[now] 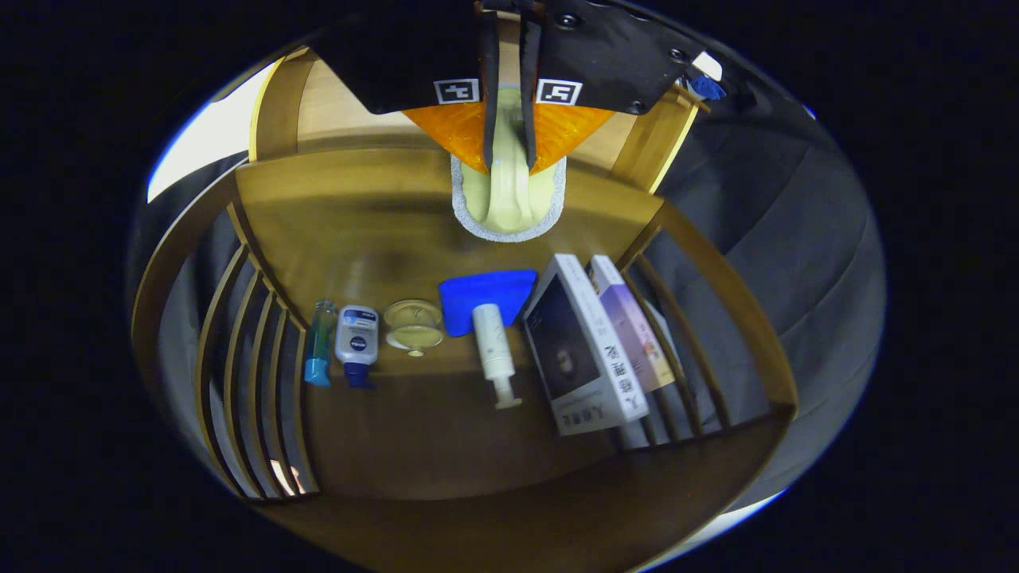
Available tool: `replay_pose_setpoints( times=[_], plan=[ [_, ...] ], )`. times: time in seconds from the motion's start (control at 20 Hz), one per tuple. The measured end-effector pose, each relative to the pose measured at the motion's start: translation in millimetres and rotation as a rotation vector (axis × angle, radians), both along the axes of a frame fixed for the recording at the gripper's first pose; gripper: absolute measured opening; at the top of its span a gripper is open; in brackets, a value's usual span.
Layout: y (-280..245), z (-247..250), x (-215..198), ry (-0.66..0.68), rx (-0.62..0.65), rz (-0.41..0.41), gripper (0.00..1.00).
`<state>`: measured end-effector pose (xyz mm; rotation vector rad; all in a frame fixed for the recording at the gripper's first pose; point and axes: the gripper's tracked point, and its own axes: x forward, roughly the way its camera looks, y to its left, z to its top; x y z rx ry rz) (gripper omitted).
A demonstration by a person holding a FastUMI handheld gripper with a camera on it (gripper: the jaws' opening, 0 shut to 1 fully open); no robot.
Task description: Pull open the drawer, take out the items inside it, and place them on the countertop above the cabinet.
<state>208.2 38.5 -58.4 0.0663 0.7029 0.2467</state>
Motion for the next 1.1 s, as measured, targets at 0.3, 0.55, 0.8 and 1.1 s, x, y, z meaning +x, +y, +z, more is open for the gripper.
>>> replay_pose_setpoints(
  times=[0.3, 0.55, 0.8, 1.1],
  plan=[
    [-13, -2, 65, -0.014, -0.032, -0.085, 0.12],
    [-9, -9, 97, 0.028, -0.062, -0.079, 0.12],
    [-19, -26, 119, 0.084, -0.089, -0.119, 0.12],
    [-17, -34, 126, 0.129, -0.044, -0.147, 0.16]
  ],
)
